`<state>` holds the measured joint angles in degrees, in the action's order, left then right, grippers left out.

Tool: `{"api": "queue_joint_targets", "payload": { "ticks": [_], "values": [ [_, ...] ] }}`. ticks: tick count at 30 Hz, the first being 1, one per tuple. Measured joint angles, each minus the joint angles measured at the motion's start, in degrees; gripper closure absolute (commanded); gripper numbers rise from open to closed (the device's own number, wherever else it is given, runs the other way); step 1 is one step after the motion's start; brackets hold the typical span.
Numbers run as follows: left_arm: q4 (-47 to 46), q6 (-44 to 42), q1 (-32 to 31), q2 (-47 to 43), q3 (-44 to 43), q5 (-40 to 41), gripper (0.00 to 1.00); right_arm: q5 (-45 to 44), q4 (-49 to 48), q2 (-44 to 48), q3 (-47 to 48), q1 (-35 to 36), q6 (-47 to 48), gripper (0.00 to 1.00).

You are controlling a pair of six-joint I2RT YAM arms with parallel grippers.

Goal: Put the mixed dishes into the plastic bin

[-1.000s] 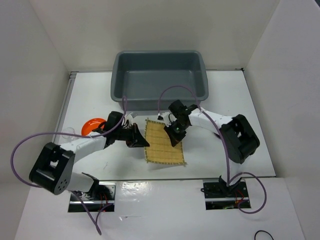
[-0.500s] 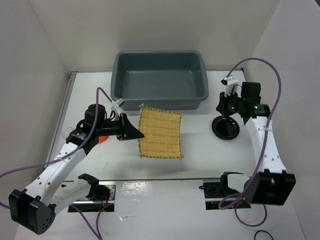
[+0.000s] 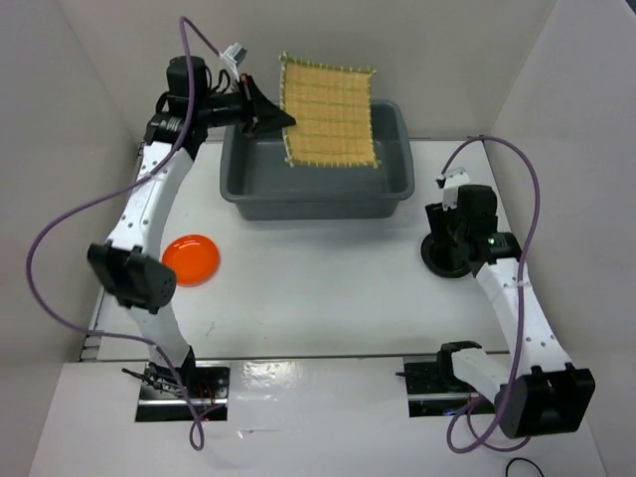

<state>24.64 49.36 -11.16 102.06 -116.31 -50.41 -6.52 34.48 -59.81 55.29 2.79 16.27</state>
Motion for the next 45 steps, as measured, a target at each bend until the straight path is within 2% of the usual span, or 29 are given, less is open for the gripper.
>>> {"api": "queue_joint_targets", "payload": {
  "ticks": [2,6,9,11,13,17,20,28,30,33,34,41,45],
  "values": [
    [1.22,-1.25,0.66,7.19,-7.15,0.04,1.0,-4.22,-0.09,3.98,-3.56,1.29,1.25,0.18],
    [7.87,-3.17,0.55,23.41,-22.23,-0.07,1.0,-10.4,-0.02,11.58,-8.2,1.01,2.58,0.14],
    [15.91,-3.67,-0.37,40.09,-43.21,0.63,1.0,-13.0,-0.48,14.03,-10.16,-0.15,2.64,0.14],
    [16.5,-2.14,-0.96,48.7,-52.33,0.15,1.0,-13.94,-0.57,14.47,-11.3,-1.11,2.62,0.12],
    [17.81,-0.92,-1.42,53.92,-56.37,0.2,1.0,-14.38,-0.66,14.62,-12.2,-2.01,2.62,0.11],
    [18.88,0.92,-1.92,59.8,-58.95,0.17,1.0,-14.95,-1.44,15.04,-13.81,-3.19,2.38,0.09],
    [18.47,2.27,-2.27,62.45,-59.6,0.17,1.0,-15.15,-1.53,15.04,-14.49,-3.54,2.21,0.09],
    [15.21,5.84,-2.45,69.33,-60.35,-0.44,1.0,-15.17,-2.23,14.58,-14.58,-2.91,2.01,0.02],
    [15.13,6.36,-2.43,70.69,-60.37,-0.94,0.94,-15.1,-2.43,14.05,-14.58,-2.67,2.01,0.02],
    [14.86,6.51,-2.34,72.08,-60.37,-1.22,0.53,-15.15,-2.47,13.44,-14.62,-2.67,2.01,0.02],
    [14.93,6.4,-2.36,72.26,-60.37,-1.16,0.02,-15.21,-2.69,13.29,-14.73,-2.67,2.01,0.02],
    [17.94,4.02,-1.73,71.38,-60.59,2.54,0.0,-15.8,-4.7,10.91,-16.5,-2.67,1.6,0.02],
    [27.26,-2.47,-1.18,65.61,-60.59,12.26,0.0,-15.13,-4.81,7.37,-16.17,-3.58,1.42,0.02]
  ]
}}
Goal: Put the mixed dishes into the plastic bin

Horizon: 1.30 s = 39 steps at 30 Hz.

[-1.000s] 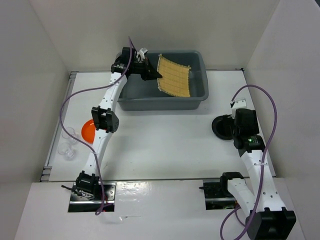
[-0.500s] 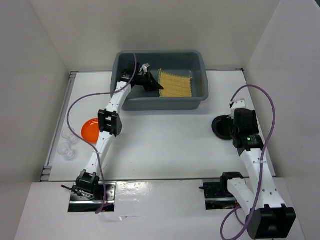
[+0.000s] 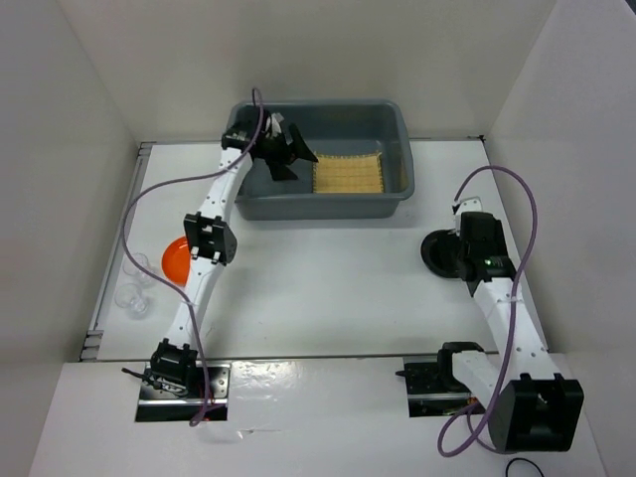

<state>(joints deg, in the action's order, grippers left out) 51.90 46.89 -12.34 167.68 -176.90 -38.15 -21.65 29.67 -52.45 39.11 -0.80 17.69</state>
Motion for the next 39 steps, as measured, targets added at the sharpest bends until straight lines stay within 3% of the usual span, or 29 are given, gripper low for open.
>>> {"api": "queue_joint_targets", "payload": {
  "ticks": [5,8,12,16,25,29,32,34,36,39],
  "values": [
    [11.93,-6.8,-1.57,-16.96,-0.02,20.9,0.0,4.33,0.72,-8.28,8.41,-4.17,0.94,0.02],
    [15.34,-10.54,-6.82,-27.06,-1.75,30.97,0.0,9.31,0.85,-18.62,17.49,-8.0,1.73,0.02],
    [17.09,-14.73,-16.74,-35.56,-3.06,35.85,0.0,17.79,2.56,-37.51,30.86,-16.74,3.04,0.02],
    [18.99,-16.74,-21.4,-40.85,2.62,36.48,0.0,25.09,5.86,-49.62,33.48,-23.87,5.95,0.02],
    [21.14,-15.98,-25.73,-48.57,29.09,41.18,0.0,38.49,15.65,-56.74,34.49,-30.03,15.58,0.02],
    [12.52,-13.27,-29.03,-57.55,52.57,40.04,0.0,44.48,21.16,-60.54,39.34,-31.87,20.5,0.02],
    [6.32,-9.66,-28.22,-67.1,69.9,37.55,0.0,47.01,23.78,-62.58,41.18,-32.87,22.71,0.09],
    [3.28,-7.39,-26.29,-72.91,76.89,36.61,0.0,48.46,24.5,-63.76,41.57,-32.79,23.67,0.2],
    [1.9,-5.77,-24.44,-77.88,80.89,36.33,0.0,50.23,25.44,-64.67,42.03,-31.98,24.15,0.3],
    [-0.81,-3.48,-22.64,-84.13,85.24,36.17,0.0,53.9,28.04,-66.71,43.23,-29.68,24.09,0.3]
  ]
}}
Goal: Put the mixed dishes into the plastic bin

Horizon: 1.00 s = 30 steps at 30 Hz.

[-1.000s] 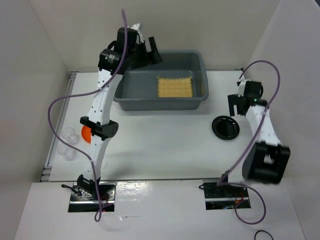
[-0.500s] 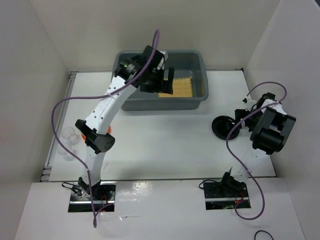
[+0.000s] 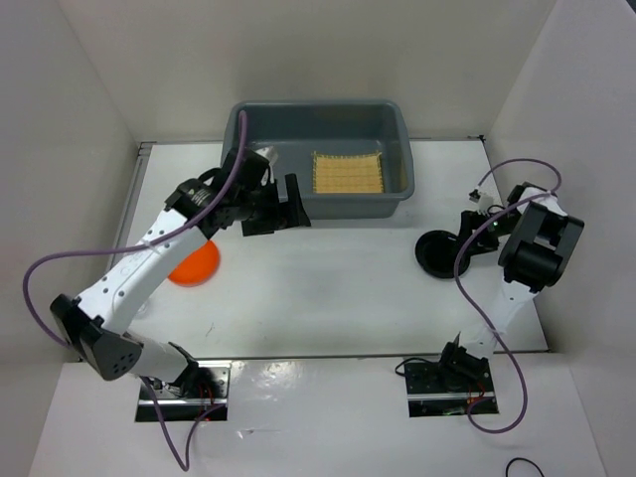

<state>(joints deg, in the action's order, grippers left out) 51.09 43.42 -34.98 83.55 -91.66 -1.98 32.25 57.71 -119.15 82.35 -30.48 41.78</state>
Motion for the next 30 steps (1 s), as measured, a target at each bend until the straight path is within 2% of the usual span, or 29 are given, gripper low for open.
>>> {"api": "queue_joint_targets", "payload": {
  "ticks": [2,3,6,7,9,14,20,26,30],
  "values": [
    [-0.94,1.29,0.09,-3.37,2.95,-0.63,0.0,2.62,2.12,-1.18,0.61,1.77,-0.15,0.36],
    [-1.4,2.03,0.09,-4.63,4.37,-1.01,0.0,4.22,3.3,-2.05,0.87,2.8,-0.42,0.48],
    [-1.84,3.65,0.09,-5.79,6.88,-1.62,0.0,8.22,7.04,-5.55,2.03,4.83,-1.51,0.74],
    [-1.9,3.85,0.09,-5.77,7.3,-1.79,0.0,9.77,8.44,-7.19,2.6,5.11,-2.38,0.87],
    [-1.95,4.66,0.11,-5.77,7.93,-1.99,0.0,12.17,11.1,-10.43,2.6,5.4,-4.35,0.99],
    [-3.13,5.09,0.48,-5.88,8.41,-2.32,0.0,11.91,14.19,-11.19,0.81,5.18,-6.23,1.0],
    [-3.63,5.05,2.05,-6.86,9.55,-2.56,0.0,2.69,11.8,-1.05,0.44,3.89,-0.31,1.0],
    [-4.09,4.66,5.18,-8.11,10.29,-3.1,0.0,-0.59,12.85,13.79,15.28,2.27,5.92,1.0],
    [-4.28,3.98,7.5,-8.17,10.34,-3.91,0.0,-1.7,13.55,24.46,24.09,10.64,6.91,1.0]
  ]
}}
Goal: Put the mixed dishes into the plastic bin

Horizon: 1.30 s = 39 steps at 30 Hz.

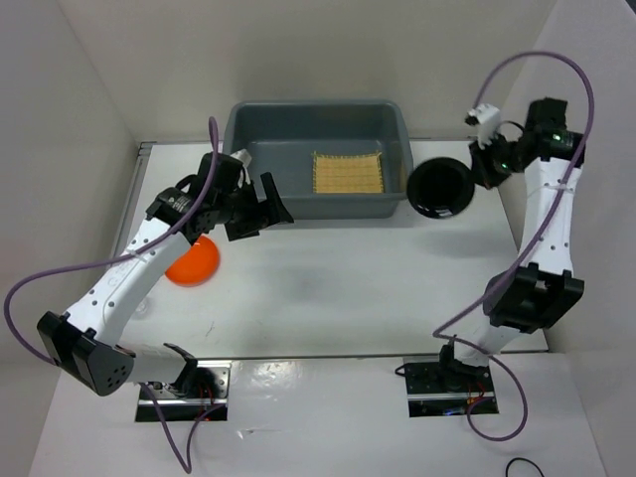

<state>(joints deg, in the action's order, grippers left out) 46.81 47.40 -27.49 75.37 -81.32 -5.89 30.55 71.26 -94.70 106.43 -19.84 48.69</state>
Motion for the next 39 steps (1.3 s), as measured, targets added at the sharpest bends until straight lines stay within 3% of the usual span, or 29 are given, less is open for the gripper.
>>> {"api": "queue_joint_targets", "payload": {
  "ticks": [4,8,12,19,29,34,39],
  "values": [
    [-0.07,-1.05,1.86,-0.2,0.0,0.0,0.0,2.45,1.51,-2.34,15.52,12.24,-5.07,1.0],
    [1.07,-1.44,3.61,-1.51,0.02,1.7,0.0,3.37,1.2,-18.25,41.86,19.74,-13.35,1.0],
    [3.65,-2.58,5.33,-4.61,0.02,3.67,0.0,-1.51,0.76,-33.2,55.91,26.99,-18.29,1.0],
    [6.91,-2.23,7.63,-13.27,1.81,5.55,0.0,-8.59,-0.85,-52.35,63.04,35.47,-24.41,1.0],
    [10.71,-2.03,9.11,-16.41,6.29,5.9,0.0,-15.5,-5.49,-63.84,66.05,32.37,-28.17,1.0],
    [10.71,-2.12,9.64,-16.44,6.64,6.32,0.0,-19.08,-6.29,-64.7,68.15,31.36,-29.2,0.65],
    [10.05,-2.38,11.69,-16.37,7.98,6.86,0.0,-23.41,-6.16,-66.99,70.36,31.43,-28.22,0.48]
  ]
}}
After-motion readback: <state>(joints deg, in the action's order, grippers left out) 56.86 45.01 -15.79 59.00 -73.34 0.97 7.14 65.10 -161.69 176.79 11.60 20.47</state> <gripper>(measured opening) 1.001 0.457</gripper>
